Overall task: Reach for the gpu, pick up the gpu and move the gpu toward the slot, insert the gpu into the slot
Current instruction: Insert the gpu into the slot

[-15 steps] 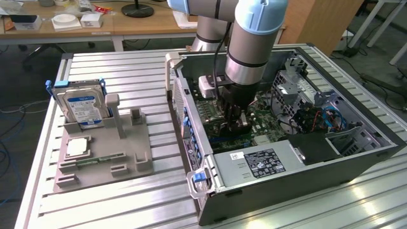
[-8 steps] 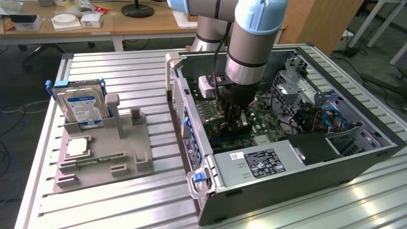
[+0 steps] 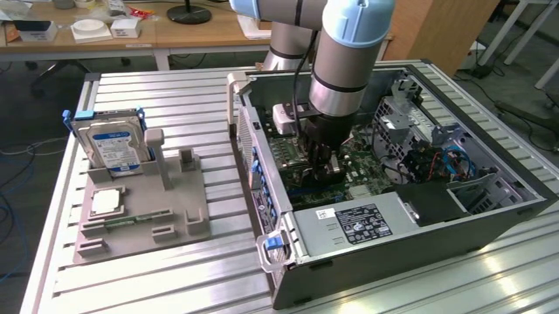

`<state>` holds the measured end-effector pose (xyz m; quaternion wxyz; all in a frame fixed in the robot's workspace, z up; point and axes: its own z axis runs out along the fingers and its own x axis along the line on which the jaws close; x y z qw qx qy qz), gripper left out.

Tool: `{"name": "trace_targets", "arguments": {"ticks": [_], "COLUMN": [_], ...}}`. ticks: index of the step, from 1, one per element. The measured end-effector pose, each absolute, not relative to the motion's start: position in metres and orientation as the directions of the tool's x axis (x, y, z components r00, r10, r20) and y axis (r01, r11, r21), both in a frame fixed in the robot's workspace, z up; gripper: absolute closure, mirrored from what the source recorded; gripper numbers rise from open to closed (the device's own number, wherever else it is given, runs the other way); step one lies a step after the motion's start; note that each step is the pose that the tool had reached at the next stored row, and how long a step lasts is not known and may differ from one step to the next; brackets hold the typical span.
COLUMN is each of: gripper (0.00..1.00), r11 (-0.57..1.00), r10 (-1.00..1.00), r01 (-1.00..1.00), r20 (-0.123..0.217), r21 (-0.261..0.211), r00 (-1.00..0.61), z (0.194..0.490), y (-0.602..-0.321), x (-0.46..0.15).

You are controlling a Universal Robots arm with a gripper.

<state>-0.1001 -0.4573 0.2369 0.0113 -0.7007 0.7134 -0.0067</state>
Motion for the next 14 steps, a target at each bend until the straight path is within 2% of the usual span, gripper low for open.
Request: {"name": "trace_targets", "arguments": {"ticks": [14], "gripper": [0.74], "r11": [0.017], "r10": [-1.000], "r01": [-0.999], "r20": [-0.006], "r21": [-0.026], "r00": [-0.017], "z": [0.2345], "y": [-0.4575], "x": [-0.1021]}}
